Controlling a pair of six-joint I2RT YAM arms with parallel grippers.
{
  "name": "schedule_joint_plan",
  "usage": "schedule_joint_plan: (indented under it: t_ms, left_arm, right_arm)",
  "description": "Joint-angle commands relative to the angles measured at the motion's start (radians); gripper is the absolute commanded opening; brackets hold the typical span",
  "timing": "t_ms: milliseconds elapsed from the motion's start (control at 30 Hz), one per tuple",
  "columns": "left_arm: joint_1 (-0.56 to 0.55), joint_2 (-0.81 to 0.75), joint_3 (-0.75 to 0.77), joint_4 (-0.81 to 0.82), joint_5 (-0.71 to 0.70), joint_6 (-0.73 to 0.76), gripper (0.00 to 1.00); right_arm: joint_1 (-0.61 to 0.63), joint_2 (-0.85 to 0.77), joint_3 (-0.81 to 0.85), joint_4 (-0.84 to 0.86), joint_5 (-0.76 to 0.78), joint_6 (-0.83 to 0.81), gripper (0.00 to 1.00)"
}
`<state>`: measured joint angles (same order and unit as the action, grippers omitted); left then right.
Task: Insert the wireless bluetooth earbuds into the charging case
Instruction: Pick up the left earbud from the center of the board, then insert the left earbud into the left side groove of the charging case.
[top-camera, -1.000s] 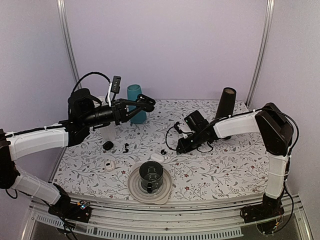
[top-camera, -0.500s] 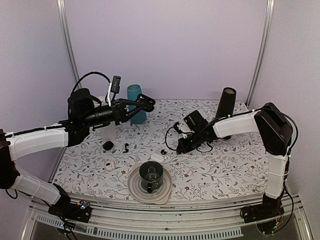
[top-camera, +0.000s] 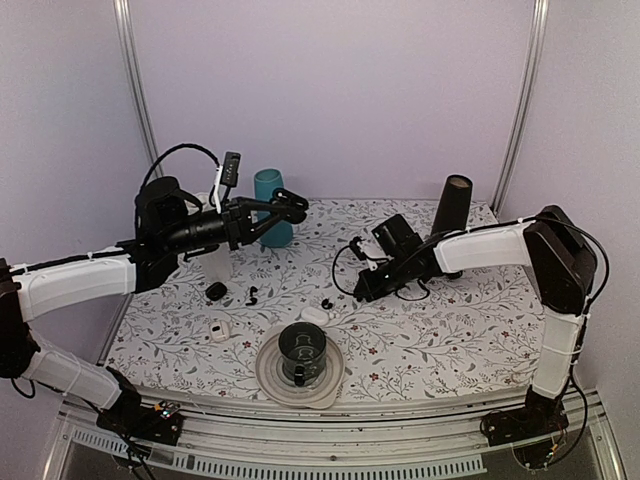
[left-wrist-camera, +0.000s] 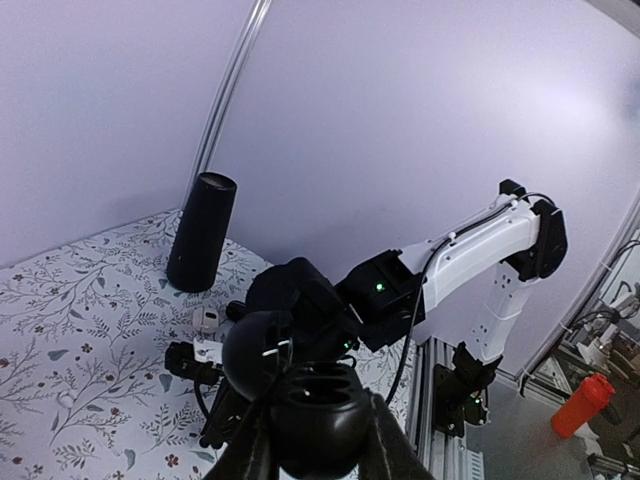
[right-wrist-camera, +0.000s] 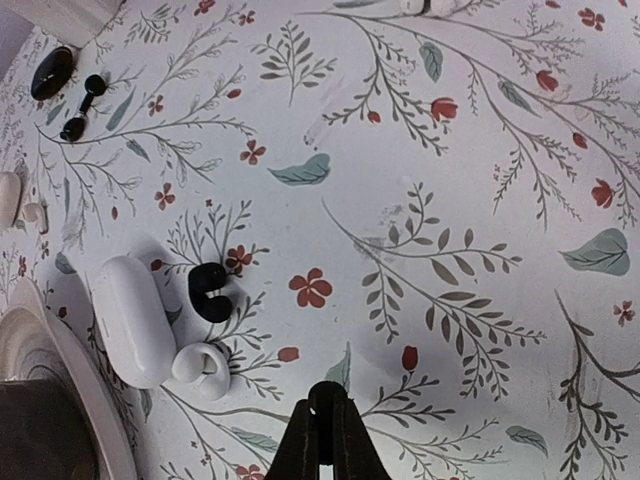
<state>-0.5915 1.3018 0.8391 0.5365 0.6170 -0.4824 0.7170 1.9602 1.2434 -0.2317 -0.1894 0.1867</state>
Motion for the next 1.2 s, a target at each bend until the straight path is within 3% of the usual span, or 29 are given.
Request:
schedule_joint_plan:
  t_ms: [0, 667, 1167]
  left_arm:
    - [0.031, 0.011, -0.008, 0.0, 0.022, 0.029, 0.0]
    - [0.052, 0.171, 0.061, -0.006, 0.382, 0.097, 0.0]
    - [-0.024, 0.191, 0.116, -0.065, 0.474, 0.153, 0.0]
  right_arm:
    - [-0.008, -0.112, -0.024, 0.045, -0.007, 0.023, 0.03]
    - [0.016, -0.543, -0.062, 0.091, -0.21, -0.059, 0.04]
    - [0.141, -0.553, 0.054, 0.128, -0.365, -0.122, 0.04]
